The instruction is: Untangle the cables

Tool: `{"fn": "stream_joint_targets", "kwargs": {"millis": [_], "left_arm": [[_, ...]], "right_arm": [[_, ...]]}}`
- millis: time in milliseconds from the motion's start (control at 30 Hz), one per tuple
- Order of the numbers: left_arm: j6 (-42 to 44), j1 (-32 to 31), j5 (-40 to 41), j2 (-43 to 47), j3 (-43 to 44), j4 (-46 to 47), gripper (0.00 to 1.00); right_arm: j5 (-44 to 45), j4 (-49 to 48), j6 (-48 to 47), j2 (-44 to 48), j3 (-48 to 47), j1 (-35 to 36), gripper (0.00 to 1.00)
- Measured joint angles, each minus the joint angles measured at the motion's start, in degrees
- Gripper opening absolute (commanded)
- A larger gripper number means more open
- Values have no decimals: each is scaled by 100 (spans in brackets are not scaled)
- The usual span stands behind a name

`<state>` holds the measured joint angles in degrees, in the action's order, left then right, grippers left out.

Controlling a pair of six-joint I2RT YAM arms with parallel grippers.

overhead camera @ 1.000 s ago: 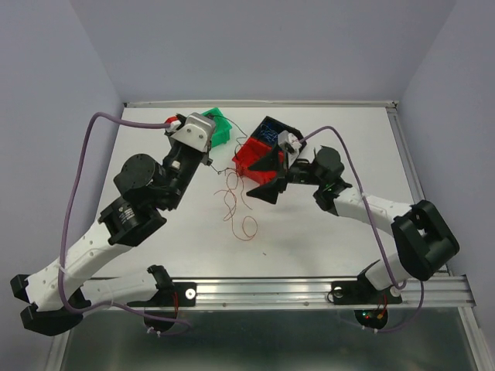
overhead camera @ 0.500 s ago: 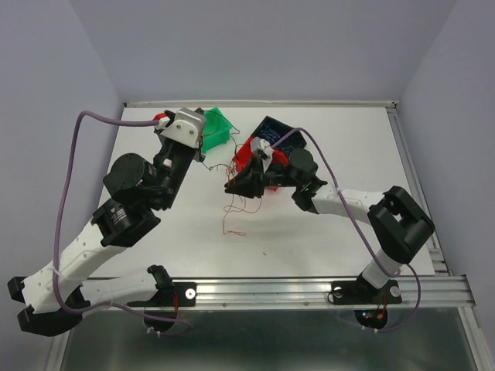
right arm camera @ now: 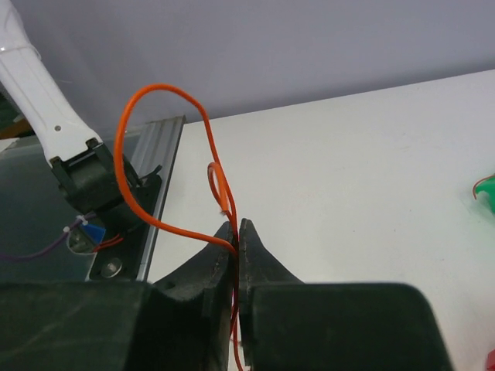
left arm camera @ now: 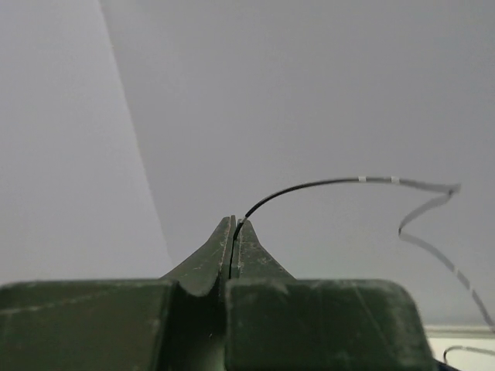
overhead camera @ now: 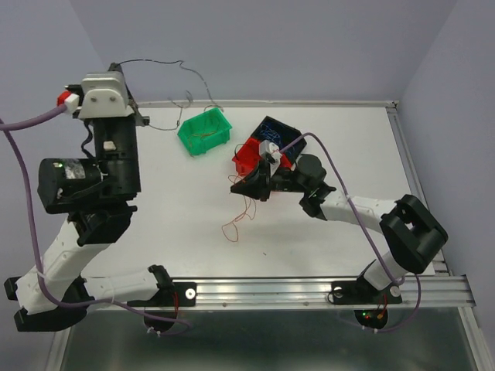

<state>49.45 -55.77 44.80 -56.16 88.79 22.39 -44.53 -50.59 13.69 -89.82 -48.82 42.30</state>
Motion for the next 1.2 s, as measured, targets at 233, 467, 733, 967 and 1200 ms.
{"fn": "stream_joint_targets", "kwargs": {"millis": [233,467,733,967,1200], "left_arm": [[330,0,271,313,356,273,0],[-179,0,-166,310,254,-275,0],[-667,122,-885,-774,-634,-400,0],[-1620,1045,-2269,-1982,-839,-608,0],[-2304,1895,-3816,-2802,-828,-529,0]], "right_arm": [[273,214,0,350,616,0,14],[636,1152,-149,1158,841,0,54],[1298,2153,-555,2013,1220,4,100],[2374,2315,-442,3648,1950,0,100],[3582,2444,-157,5504,2540,0,100]]}}
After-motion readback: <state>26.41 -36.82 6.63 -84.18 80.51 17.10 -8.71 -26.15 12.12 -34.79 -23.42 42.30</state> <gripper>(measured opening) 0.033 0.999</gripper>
